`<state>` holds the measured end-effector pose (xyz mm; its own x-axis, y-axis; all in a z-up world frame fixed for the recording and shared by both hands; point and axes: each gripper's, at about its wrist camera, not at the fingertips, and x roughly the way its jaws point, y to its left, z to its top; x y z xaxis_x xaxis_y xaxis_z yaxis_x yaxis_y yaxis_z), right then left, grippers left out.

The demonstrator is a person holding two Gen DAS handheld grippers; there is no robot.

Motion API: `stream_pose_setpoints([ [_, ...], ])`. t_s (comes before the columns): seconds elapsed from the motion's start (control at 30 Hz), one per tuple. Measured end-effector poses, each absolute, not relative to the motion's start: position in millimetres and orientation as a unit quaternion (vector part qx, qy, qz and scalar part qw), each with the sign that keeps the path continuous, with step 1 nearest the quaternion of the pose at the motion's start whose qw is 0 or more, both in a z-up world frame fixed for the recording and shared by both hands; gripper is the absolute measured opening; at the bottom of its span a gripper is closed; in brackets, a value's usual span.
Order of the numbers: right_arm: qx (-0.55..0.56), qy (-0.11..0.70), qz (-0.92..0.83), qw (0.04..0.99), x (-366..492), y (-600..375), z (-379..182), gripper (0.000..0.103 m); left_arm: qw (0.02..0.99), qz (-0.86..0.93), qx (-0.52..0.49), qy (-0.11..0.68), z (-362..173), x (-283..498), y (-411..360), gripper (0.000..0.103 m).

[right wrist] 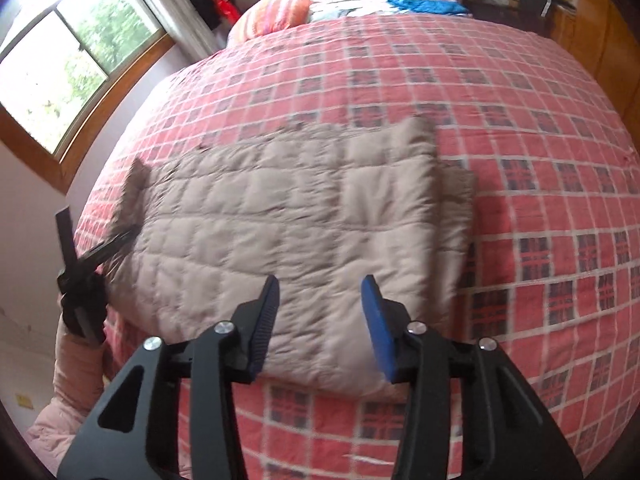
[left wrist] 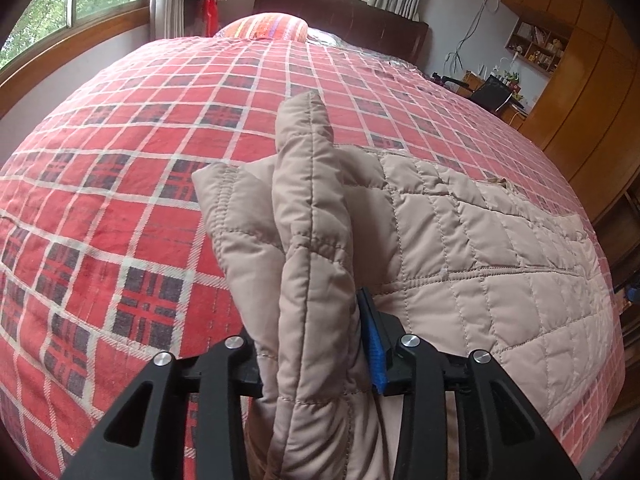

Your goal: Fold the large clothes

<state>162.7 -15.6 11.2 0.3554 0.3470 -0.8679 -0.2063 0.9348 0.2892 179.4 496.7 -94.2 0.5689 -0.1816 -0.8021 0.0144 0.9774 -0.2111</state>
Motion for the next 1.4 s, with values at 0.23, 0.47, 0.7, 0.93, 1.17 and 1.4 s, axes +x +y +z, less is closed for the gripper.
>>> stream_pose_setpoints([
  [0.23, 0.058, 0.587, 0.201, 0.782, 174, 44, -11, 0.016, 0.880, -0.053, -0.086, 0.464, -91, 177, 497, 0.039],
  [0.47, 0.045, 0.620, 0.174, 0.763, 186, 61, -39, 0.010, 0.881, -0.057, -0.084, 0.463, -92, 176, 497, 0.039],
  [0.7, 0.048, 0.659, 0.136, 0.738, 205, 62, -81, 0.000, 0.881, -0.059, -0.079, 0.463, -92, 177, 496, 0.042],
  [0.93, 0.011, 0.660, 0.106, 0.743, 205, 77, -85, 0.000, 0.879, -0.053, -0.079, 0.468, -85, 174, 498, 0.043],
  [1.17, 0.035, 0.667, 0.117, 0.735, 206, 82, -87, 0.000, 0.877, -0.032, -0.093, 0.470, -62, 141, 519, 0.054],
  [1.4, 0.036, 0.664, 0.124, 0.736, 209, 77, -88, 0.000, 0.861, -0.035, -0.157, 0.482, -72, 96, 542, 0.064],
])
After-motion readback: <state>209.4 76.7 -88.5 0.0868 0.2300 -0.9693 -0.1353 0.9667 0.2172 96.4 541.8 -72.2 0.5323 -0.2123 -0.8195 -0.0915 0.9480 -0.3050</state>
